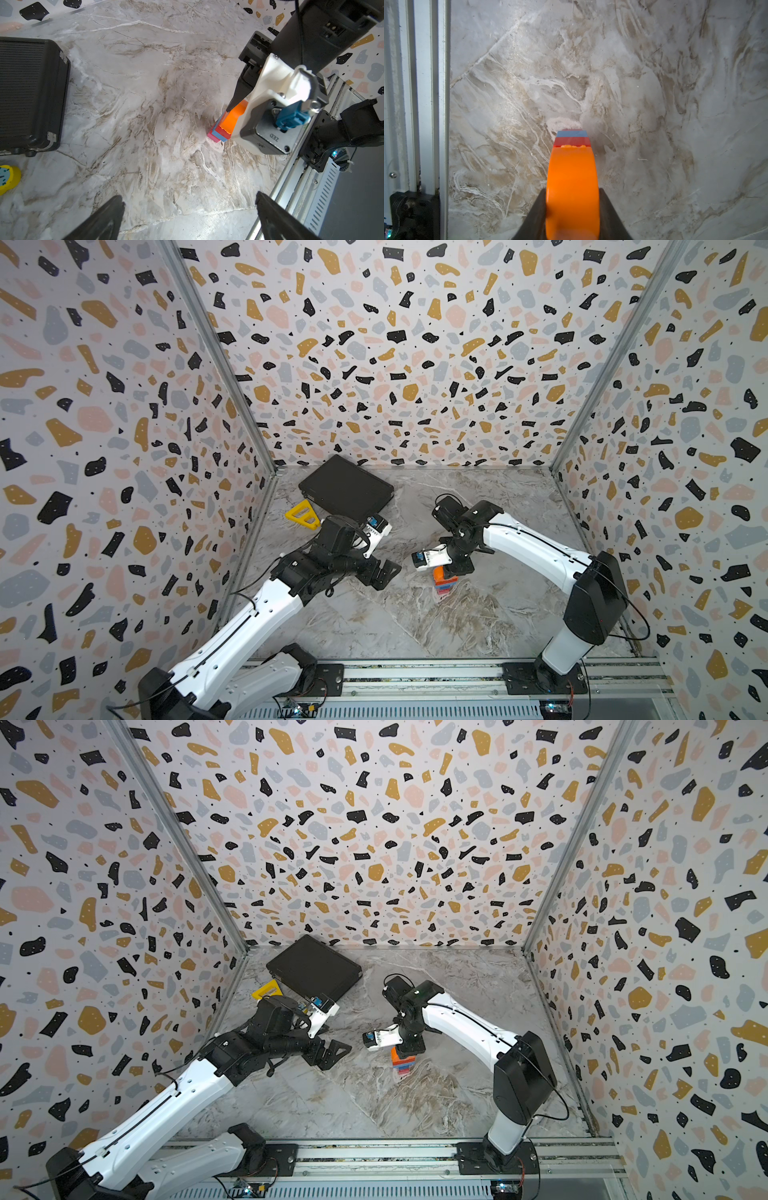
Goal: Assemble an ice cream with lego
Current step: Assemble the lego brick with the lego brick.
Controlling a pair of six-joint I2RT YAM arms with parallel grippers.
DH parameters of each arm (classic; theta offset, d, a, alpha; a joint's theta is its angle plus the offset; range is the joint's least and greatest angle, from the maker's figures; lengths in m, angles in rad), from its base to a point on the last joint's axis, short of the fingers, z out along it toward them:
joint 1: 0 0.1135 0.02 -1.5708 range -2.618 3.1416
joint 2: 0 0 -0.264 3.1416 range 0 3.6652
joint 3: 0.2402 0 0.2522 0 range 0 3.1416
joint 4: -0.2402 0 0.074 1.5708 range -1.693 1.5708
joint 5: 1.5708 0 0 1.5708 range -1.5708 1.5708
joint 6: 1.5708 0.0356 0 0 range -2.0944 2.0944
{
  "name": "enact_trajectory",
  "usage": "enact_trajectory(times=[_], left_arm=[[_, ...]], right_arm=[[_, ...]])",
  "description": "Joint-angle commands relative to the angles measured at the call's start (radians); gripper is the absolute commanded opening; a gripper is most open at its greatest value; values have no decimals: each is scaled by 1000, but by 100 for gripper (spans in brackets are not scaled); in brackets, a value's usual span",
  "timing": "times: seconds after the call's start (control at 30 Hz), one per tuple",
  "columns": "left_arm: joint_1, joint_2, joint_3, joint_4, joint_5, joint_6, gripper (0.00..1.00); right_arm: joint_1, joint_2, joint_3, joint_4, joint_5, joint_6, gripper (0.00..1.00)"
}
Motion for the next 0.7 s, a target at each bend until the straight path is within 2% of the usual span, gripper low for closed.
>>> enact_trajectory(times=[0.0, 0.33, 0.67], left_arm=[[8, 2, -3, 20, 17, 8, 100], [8, 7, -2, 20, 22, 7, 99], [6, 13, -2, 20, 25, 6, 100]], right_arm=[[5, 28, -18, -20, -16, -13, 15], [5, 73, -59, -21, 69, -8, 15], [5, 106, -71, -31, 84, -14, 15]])
